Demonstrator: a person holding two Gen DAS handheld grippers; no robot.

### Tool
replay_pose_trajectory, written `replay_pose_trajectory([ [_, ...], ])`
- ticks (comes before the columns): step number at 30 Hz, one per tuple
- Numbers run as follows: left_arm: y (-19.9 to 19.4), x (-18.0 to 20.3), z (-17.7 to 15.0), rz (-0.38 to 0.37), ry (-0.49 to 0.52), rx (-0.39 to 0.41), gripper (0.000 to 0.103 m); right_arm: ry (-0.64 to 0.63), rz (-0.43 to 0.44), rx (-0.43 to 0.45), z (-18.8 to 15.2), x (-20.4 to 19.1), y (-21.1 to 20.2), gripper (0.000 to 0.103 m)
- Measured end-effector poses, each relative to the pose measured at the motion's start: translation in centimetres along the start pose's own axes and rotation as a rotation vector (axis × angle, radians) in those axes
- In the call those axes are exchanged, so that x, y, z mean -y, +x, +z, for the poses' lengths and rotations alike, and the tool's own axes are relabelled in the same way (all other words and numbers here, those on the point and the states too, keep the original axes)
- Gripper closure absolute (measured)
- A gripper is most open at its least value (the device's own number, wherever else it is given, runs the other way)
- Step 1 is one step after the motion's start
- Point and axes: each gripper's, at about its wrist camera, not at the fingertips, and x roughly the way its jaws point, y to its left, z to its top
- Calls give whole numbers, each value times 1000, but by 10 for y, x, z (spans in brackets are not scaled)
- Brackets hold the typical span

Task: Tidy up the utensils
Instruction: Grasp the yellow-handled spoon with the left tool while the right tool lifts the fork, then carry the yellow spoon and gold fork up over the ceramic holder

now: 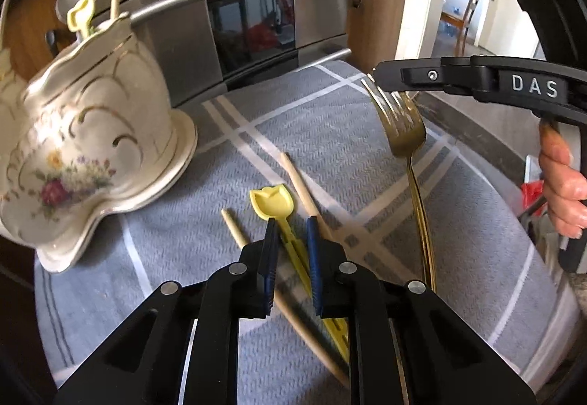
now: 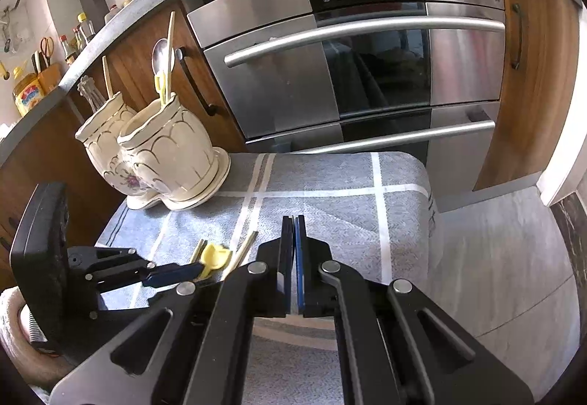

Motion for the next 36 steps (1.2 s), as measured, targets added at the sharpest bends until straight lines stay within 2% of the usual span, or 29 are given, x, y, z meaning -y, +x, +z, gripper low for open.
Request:
replay_pose_trajectory([
  [9,2,-2,-1,-5,11,23,92,-5,8,17,2,-4,-2,101],
  [13,-4,-8,-3,-48,-23,48,93,-8,19,44,4,-7,-8,101],
  [16,-13,-13,-3,-53,-36,82,93,-14,31,70,6,-8,-16,101],
  [24,-54,-21,-2,-93,-63,204,93,-68,47,186,11,-24,-49,101],
  [29,-81,-27,-1,-107,-74,280,93,-98,45,291,17,-38,-79,100],
  [36,-121,-43,1,-98,-99,389,93,-140,-10,409,39,-63,-105,100],
])
